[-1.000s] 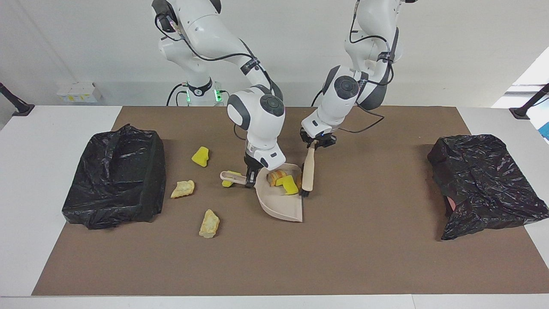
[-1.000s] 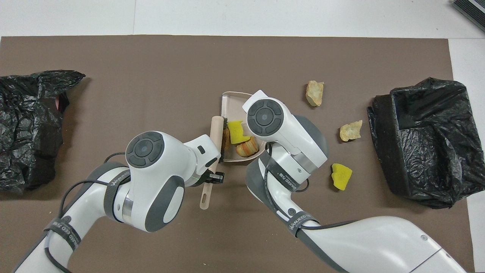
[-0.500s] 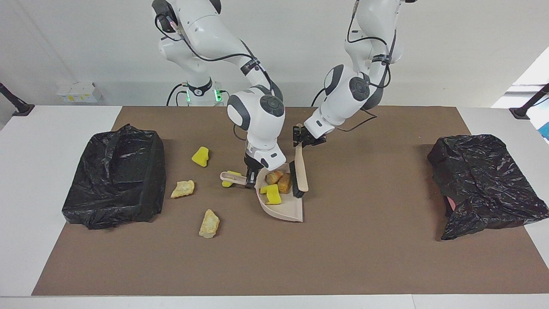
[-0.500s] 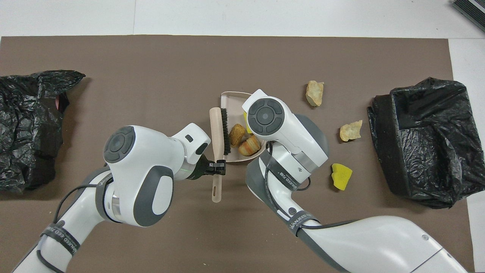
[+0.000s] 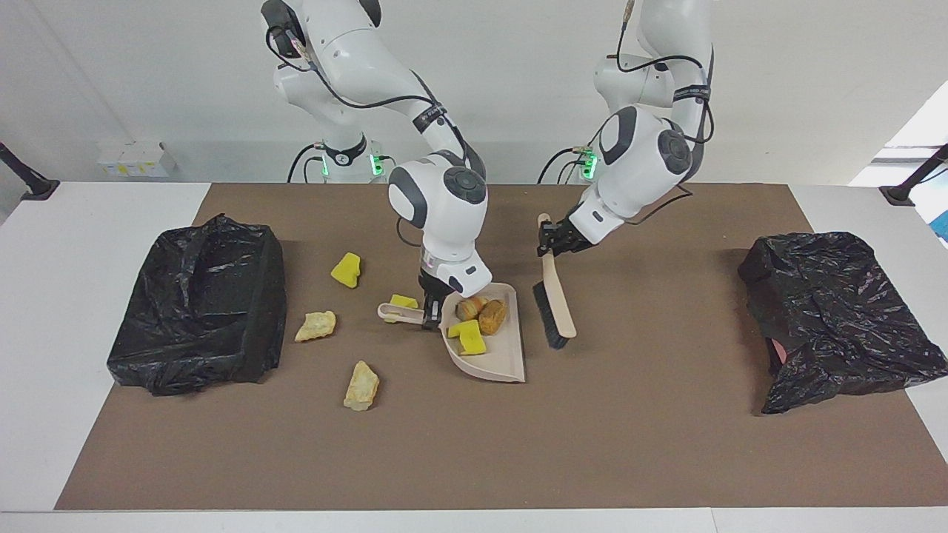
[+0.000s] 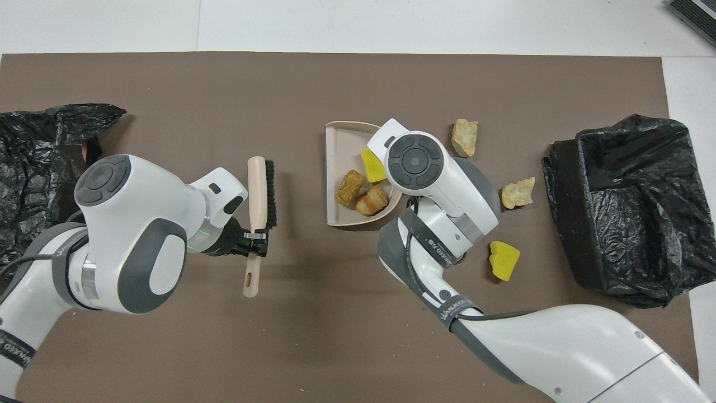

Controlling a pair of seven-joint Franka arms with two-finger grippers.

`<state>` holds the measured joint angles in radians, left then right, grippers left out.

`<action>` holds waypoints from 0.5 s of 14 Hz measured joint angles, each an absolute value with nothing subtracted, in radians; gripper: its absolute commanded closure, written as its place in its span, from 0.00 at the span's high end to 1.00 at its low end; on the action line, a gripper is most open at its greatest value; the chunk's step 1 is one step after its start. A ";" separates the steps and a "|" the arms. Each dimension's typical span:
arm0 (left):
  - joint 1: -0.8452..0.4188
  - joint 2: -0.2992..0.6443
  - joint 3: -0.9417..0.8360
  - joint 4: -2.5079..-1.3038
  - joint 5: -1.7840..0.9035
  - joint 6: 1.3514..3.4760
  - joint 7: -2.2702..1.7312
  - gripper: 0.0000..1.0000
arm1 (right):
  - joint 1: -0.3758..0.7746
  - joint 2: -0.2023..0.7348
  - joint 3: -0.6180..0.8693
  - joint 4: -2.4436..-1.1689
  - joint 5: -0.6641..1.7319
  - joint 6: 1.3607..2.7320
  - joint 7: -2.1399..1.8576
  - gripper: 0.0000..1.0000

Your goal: Sweep and dump trash in bin

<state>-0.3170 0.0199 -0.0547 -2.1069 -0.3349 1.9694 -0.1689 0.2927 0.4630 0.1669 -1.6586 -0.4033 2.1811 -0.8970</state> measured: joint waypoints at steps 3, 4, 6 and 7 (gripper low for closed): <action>-0.351 -0.005 -0.074 -2.123 -0.279 1.898 -0.260 0.00 | 0.210 0.435 0.166 -1.643 -0.346 2.172 -1.042 0.00; -0.396 -0.019 -0.077 -2.136 -0.252 1.888 -0.332 0.00 | 0.182 0.413 0.164 -1.642 -0.322 2.146 -1.095 0.00; -0.504 -0.054 -0.085 -2.173 -0.222 1.887 -0.472 0.00 | 0.125 0.359 0.164 -1.639 -0.299 2.055 -1.172 0.00; -0.548 -0.078 -0.089 -2.203 -0.217 1.889 -0.525 0.00 | 0.095 0.328 0.164 -1.639 -0.292 1.996 -1.206 0.00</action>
<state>-0.5484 -0.0776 -0.0886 -2.2026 -0.2173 1.8895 -0.5246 0.0946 0.3278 0.1643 -1.6389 -0.2925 1.9955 -1.2058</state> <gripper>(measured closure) 0.736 0.683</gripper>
